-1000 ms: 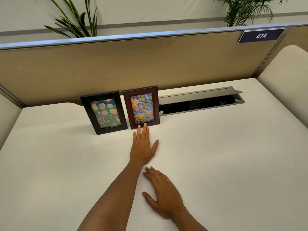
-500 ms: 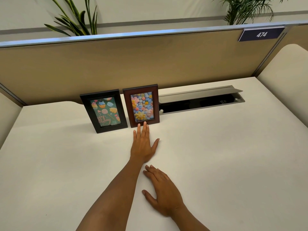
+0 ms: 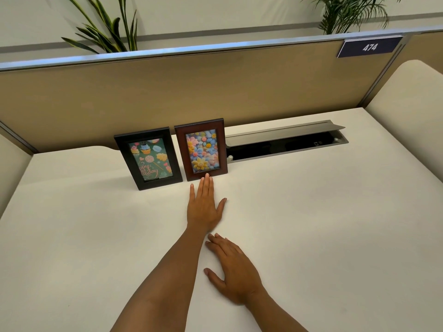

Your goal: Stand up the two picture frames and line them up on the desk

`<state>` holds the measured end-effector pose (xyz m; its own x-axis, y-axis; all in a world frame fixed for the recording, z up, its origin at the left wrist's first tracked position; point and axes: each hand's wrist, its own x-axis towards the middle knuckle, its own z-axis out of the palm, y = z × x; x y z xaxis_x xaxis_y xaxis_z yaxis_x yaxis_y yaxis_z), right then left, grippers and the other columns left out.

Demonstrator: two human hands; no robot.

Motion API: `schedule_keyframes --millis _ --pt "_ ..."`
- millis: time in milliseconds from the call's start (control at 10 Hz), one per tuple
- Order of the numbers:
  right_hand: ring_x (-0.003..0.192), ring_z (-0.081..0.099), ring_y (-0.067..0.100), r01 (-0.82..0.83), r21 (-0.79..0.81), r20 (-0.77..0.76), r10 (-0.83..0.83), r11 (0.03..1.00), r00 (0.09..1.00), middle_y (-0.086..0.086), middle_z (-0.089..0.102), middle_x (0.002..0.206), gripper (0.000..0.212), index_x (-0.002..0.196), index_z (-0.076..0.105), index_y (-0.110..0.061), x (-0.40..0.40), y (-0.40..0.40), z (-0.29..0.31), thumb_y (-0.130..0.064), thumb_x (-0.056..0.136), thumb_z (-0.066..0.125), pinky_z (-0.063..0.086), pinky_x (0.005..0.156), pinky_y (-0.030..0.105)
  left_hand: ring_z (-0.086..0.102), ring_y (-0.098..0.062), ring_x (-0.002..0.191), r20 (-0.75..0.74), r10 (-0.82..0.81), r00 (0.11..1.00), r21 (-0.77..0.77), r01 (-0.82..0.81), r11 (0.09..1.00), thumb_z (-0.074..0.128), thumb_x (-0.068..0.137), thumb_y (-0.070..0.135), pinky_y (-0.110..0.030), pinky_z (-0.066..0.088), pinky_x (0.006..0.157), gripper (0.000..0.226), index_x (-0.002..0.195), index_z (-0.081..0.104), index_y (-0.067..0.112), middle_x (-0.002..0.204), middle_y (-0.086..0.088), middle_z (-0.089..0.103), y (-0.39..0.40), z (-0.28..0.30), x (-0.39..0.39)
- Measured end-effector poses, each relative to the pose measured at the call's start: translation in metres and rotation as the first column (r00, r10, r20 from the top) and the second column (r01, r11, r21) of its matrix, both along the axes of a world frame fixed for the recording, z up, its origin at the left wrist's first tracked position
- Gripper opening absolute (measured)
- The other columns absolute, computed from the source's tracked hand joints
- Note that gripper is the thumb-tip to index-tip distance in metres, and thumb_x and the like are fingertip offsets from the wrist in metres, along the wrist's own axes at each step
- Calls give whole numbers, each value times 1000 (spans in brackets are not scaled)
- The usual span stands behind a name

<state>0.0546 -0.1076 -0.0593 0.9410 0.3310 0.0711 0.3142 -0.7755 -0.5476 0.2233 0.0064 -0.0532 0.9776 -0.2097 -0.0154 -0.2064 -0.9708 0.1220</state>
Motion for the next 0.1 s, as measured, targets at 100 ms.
schedule_keyframes --millis 100 --pt "150 11 -5 -3 15 -4 3 1000 1000 -20 21 162 58 152 32 -31 1 3 2 -55 100 43 10 122 19 -4 -19 152 8 -17 1000 3 17 1000 12 94 66 -41 -9 122 82 157 -2 15 166 -2 -4 0 -1 -3"
